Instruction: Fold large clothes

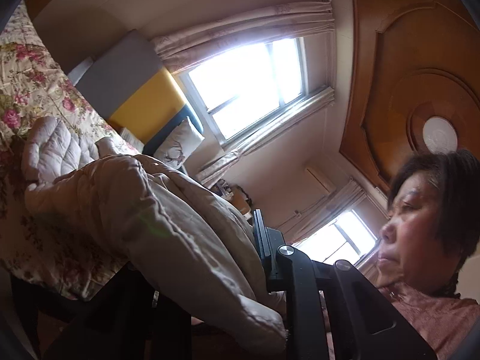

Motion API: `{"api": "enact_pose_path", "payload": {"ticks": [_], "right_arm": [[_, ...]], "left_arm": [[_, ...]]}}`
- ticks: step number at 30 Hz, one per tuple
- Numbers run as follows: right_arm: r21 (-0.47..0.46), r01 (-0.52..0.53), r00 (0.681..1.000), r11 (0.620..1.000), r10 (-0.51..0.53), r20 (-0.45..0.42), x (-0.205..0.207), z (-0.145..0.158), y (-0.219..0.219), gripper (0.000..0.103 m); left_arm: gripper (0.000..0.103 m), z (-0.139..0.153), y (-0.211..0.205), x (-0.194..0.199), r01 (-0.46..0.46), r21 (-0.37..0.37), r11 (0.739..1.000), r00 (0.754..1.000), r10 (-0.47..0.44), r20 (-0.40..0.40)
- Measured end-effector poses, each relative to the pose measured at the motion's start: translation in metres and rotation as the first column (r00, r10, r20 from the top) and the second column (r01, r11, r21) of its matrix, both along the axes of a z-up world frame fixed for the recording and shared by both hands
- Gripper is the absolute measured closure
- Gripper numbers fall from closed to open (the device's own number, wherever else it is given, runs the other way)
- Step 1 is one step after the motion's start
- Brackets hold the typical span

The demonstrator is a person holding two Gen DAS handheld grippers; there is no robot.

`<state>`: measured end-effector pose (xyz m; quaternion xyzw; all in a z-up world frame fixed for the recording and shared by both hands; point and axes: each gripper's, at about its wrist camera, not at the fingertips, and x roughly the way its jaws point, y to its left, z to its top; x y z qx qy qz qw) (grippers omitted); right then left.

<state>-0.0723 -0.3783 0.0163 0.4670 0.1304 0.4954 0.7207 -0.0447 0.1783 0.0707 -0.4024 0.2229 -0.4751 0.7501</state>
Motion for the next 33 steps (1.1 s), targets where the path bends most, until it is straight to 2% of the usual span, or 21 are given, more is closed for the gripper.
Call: {"api": "enact_pose_path", "payload": {"ticks": [2,8,17,21,22,24,29,30,32,33], "right_arm": [[0.005,0.013,0.999,1.0,-0.013,-0.031,0.015,-0.006,-0.005,0.073],[0.043,0.042,0.997,0.998,-0.039,-0.068,0.047,-0.014,-0.007,0.072],[0.096,0.091,0.987,0.991,-0.077,-0.138,0.081,-0.023,-0.011,0.066],[0.032,0.13,0.976,0.991,-0.122,-0.18,0.103,-0.034,-0.011,0.066],[0.021,0.142,0.972,0.99,-0.136,-0.19,0.108,-0.036,-0.011,0.064],[0.004,0.163,0.966,0.987,-0.159,-0.206,0.118,-0.043,-0.013,0.06],[-0.067,0.217,0.941,0.974,-0.227,-0.25,0.138,-0.065,-0.017,0.056],[-0.067,0.23,0.933,0.971,-0.239,-0.268,0.14,-0.072,-0.018,0.054],[-0.065,0.26,0.915,0.964,-0.267,-0.302,0.143,-0.083,-0.022,0.034],[-0.072,0.28,0.904,0.957,-0.288,-0.314,0.143,-0.085,-0.023,0.015]], "left_arm": [[0.086,-0.003,-0.002,0.014,-0.007,0.009,1.0,1.0,0.007,-0.029],[0.083,-0.012,-0.007,0.052,-0.001,-0.025,1.0,0.997,-0.001,-0.076],[0.082,-0.025,-0.015,0.106,-0.061,0.056,0.997,0.991,0.067,-0.114],[0.082,-0.04,-0.023,0.141,-0.103,0.101,0.99,0.978,0.119,-0.169],[0.078,-0.043,-0.025,0.148,-0.11,0.109,0.988,0.976,0.128,-0.177],[0.077,-0.049,-0.031,0.163,-0.132,0.15,0.98,0.97,0.158,-0.183],[0.063,-0.066,-0.047,0.194,-0.18,0.278,0.944,0.956,0.234,-0.175],[0.06,-0.07,-0.05,0.199,-0.186,0.296,0.937,0.952,0.246,-0.182],[0.043,-0.077,-0.052,0.208,-0.195,0.315,0.929,0.942,0.267,-0.203],[0.037,-0.081,-0.053,0.214,-0.199,0.319,0.927,0.935,0.277,-0.221]]}}
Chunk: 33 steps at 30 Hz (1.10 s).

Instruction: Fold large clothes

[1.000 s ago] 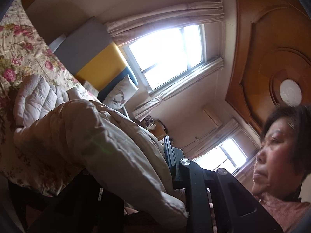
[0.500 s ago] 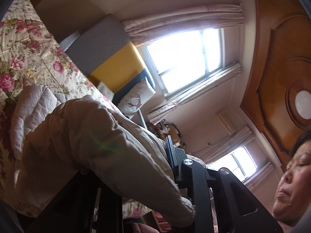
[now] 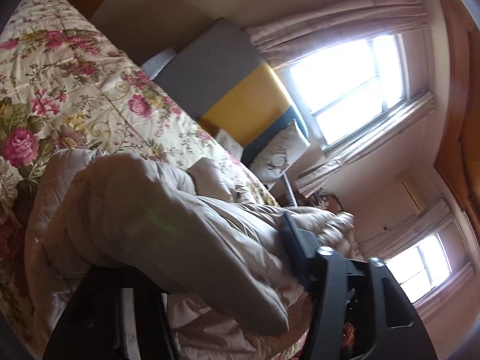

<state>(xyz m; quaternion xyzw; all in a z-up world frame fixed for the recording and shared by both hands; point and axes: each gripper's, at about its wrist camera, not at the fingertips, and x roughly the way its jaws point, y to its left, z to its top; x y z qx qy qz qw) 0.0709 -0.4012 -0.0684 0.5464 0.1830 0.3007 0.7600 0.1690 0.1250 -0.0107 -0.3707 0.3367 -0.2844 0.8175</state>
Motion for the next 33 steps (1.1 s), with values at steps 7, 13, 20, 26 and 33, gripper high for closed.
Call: {"api": "enact_pose_path", "payload": {"ticks": [7,13,20,26,33], "right_arm": [[-0.228,0.115,0.991,0.967,-0.128,-0.044,-0.008,0.005,0.005,0.01],[-0.674,0.073,0.968,0.735,-0.214,-0.129,0.008,0.04,0.059,0.009],[-0.879,-0.014,0.959,0.476,-0.244,-0.148,0.035,0.048,0.107,0.01],[-0.942,-0.044,0.936,0.332,-0.315,-0.155,0.081,0.036,0.125,0.008],[-0.959,-0.03,0.925,0.282,-0.356,-0.133,0.094,0.025,0.133,0.006]], "left_arm": [[0.004,-0.011,-0.018,0.003,-0.085,0.205,0.975,0.995,0.074,0.059],[0.004,-0.012,-0.058,-0.003,-0.057,0.438,0.897,0.997,0.026,0.075],[0.004,-0.004,-0.094,0.01,0.018,0.495,0.868,0.998,-0.048,0.048],[0.004,-0.02,-0.104,0.03,-0.003,0.576,0.818,1.0,-0.013,0.024],[0.004,-0.032,-0.098,0.018,-0.002,0.555,0.832,0.998,-0.032,0.05]]}}
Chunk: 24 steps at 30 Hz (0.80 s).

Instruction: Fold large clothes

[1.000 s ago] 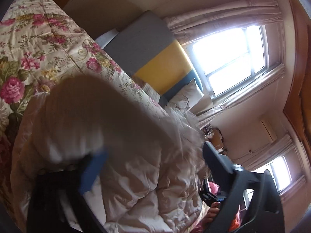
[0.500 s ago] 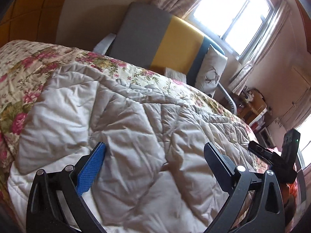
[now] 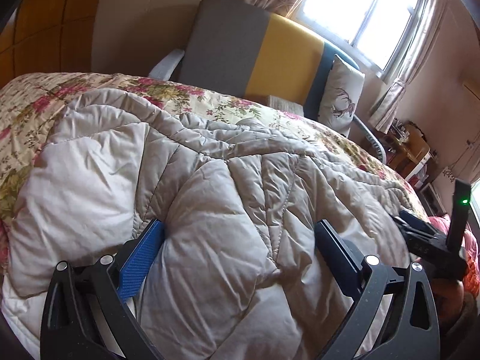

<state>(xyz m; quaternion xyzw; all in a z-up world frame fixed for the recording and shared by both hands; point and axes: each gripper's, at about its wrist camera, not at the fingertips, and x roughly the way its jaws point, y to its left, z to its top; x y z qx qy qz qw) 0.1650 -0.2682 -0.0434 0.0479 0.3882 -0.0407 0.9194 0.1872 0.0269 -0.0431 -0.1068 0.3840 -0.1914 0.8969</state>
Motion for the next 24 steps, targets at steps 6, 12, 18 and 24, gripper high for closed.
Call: {"api": "enact_pose_path", "payload": {"ticks": [6,12,18,24], "right_arm": [[-0.011,0.003,1.0,1.0,-0.003,-0.006,-0.002,0.005,0.003,0.006],[0.041,0.001,1.0,0.999,0.0,-0.023,-0.01,0.016,0.004,0.006],[0.125,-0.047,0.999,0.991,0.05,-0.016,-0.018,0.023,0.011,0.006],[0.068,-0.084,0.996,0.994,0.086,-0.03,-0.012,0.012,0.025,0.03]], "left_arm": [[0.004,0.021,-0.006,-0.011,-0.011,-0.113,0.994,1.0,0.011,-0.001],[0.004,0.021,-0.035,-0.012,0.014,0.077,0.997,1.0,-0.016,0.014],[0.004,0.037,-0.022,-0.029,-0.041,-0.008,0.999,0.994,0.042,0.102],[0.004,0.015,-0.054,-0.014,0.022,0.218,0.976,0.999,-0.03,0.034]]}}
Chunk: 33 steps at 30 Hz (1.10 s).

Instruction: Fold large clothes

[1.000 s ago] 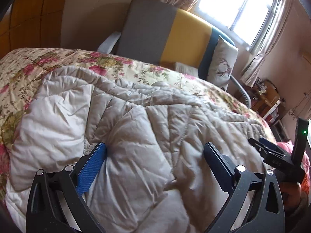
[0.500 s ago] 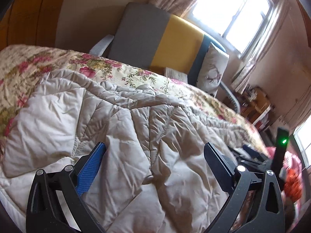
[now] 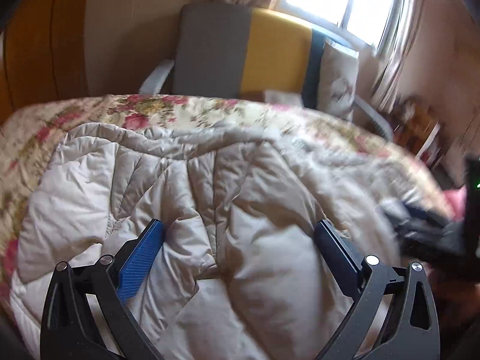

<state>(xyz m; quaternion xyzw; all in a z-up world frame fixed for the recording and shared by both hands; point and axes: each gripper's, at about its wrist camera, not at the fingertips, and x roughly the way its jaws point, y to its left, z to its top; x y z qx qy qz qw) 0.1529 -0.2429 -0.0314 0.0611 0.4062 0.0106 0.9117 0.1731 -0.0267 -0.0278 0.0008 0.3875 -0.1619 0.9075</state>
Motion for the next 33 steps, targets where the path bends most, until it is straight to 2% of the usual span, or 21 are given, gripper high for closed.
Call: {"api": "enact_pose_path", "payload": {"ticks": [1,2,3,5,6,7,8,10,11,14,19,21,23,27,30,31,33], "right_arm": [[0.0,-0.005,1.0,1.0,0.005,0.002,0.0,-0.003,0.0,0.038],[0.005,-0.01,1.0,1.0,0.01,0.005,0.0,-0.005,0.0,0.041],[0.011,-0.015,1.0,1.0,0.015,0.01,-0.001,-0.007,0.0,0.051],[0.014,-0.028,0.999,1.0,0.028,0.023,-0.004,-0.011,0.001,0.065],[0.01,-0.034,0.999,0.999,0.033,0.03,-0.006,-0.011,0.002,0.071],[0.005,-0.037,0.999,0.999,0.037,0.038,-0.007,-0.011,0.003,0.077],[-0.001,-0.037,0.998,0.999,0.037,0.048,-0.009,-0.01,0.005,0.08],[0.004,-0.036,0.996,0.999,0.036,0.077,-0.016,-0.005,0.006,0.09],[0.009,-0.035,0.995,0.999,0.034,0.094,-0.02,-0.001,0.006,0.092],[0.014,-0.046,0.988,0.999,0.043,0.148,-0.035,0.015,0.01,0.097],[0.001,-0.045,0.966,0.999,0.044,0.254,-0.049,0.048,0.015,0.097],[-0.004,-0.046,0.956,0.999,0.045,0.289,-0.048,0.062,0.014,0.097],[-0.033,-0.045,0.95,0.998,0.053,0.307,-0.042,0.07,0.015,0.097],[-0.055,-0.052,0.96,0.997,0.065,0.273,-0.01,0.065,0.015,0.097],[-0.051,-0.053,0.977,0.997,0.062,0.205,0.021,0.045,0.014,0.097],[-0.053,-0.052,0.981,0.997,0.061,0.183,0.03,0.037,0.015,0.097],[-0.049,-0.042,0.988,0.998,0.048,0.145,0.048,0.02,0.013,0.097]], "left_arm": [[0.005,-0.005,-0.001,0.0,0.006,0.008,1.0,1.0,-0.006,0.008],[0.014,-0.008,0.0,-0.002,0.013,-0.016,1.0,1.0,-0.013,0.019],[0.019,-0.01,0.001,-0.004,0.013,-0.026,1.0,1.0,-0.012,0.026],[0.04,-0.013,0.001,-0.007,0.023,-0.03,0.999,0.999,-0.022,0.036],[0.047,-0.013,0.001,-0.01,0.039,-0.038,0.999,0.999,-0.037,0.039],[0.057,-0.013,0.001,-0.012,0.046,-0.043,0.998,0.998,-0.044,0.041],[0.066,-0.012,0.001,-0.015,0.05,-0.046,0.998,0.998,-0.048,0.044],[0.078,-0.006,0.005,-0.023,0.044,-0.064,0.997,0.998,-0.04,0.055],[0.082,-0.001,0.006,-0.027,0.038,-0.078,0.996,0.998,-0.033,0.063],[0.087,0.016,0.01,-0.044,0.027,-0.105,0.994,0.995,-0.016,0.101],[0.087,0.056,0.007,-0.066,0.032,-0.116,0.993,0.972,-0.004,0.235],[0.087,0.07,0.005,-0.066,0.032,-0.1,0.994,0.958,-0.001,0.288],[0.087,0.076,-0.002,-0.057,0.028,-0.05,0.998,0.948,-0.01,0.317],[0.087,0.063,-0.007,-0.019,-0.013,0.006,1.0,0.962,0.011,0.273],[0.084,0.036,-0.01,0.018,-0.046,0.044,0.998,0.982,0.037,0.188],[0.082,0.021,-0.009,0.032,-0.053,0.053,0.997,0.99,0.045,0.137],[0.075,-0.001,-0.006,0.048,-0.067,0.037,0.997,0.994,0.064,0.085]]}}
